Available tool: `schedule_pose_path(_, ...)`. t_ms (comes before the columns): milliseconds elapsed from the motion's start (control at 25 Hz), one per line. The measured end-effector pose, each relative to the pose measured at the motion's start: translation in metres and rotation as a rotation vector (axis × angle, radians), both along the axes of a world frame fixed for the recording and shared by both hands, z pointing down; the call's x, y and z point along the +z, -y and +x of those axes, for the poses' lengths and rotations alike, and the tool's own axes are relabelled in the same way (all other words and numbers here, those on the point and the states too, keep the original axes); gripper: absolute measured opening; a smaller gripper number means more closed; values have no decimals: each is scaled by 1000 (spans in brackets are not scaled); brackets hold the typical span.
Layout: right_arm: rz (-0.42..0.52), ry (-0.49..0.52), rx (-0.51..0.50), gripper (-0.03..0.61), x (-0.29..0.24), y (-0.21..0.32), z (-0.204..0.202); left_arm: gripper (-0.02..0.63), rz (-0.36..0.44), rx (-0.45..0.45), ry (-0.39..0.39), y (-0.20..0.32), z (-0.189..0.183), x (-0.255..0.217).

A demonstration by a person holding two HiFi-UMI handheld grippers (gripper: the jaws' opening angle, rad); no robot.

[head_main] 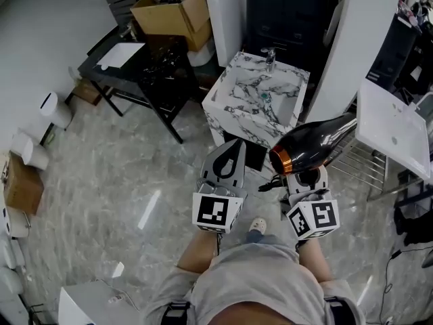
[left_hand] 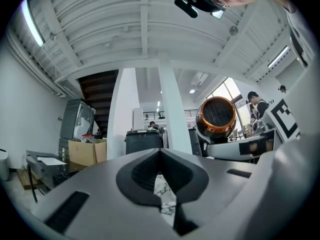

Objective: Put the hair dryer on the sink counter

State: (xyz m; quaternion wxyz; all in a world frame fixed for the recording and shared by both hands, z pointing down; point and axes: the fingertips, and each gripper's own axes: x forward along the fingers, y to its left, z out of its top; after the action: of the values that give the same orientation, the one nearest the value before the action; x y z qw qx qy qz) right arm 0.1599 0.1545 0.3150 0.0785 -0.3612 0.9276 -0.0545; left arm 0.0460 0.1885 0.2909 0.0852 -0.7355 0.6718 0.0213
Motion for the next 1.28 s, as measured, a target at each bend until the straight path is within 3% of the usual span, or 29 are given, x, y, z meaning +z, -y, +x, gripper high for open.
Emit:
schedule_pose_path(280, 16, 7, -57, 202, 1, 52, -25, 14, -13, -32, 13, 50, -18, 3)
schedule_pose_path(640, -34, 7, -58, 202, 13, 93, -51, 14, -29, -51, 12, 92, -50, 8)
schedule_pose_path(1000, -45, -8, 56, 202, 18, 134, -93, 14, -66, 52, 18, 144, -100, 17)
schedule_pose_path(1280, -44, 8, 131, 202, 10, 163, -139, 14, -45, 139, 7, 181, -146, 10)
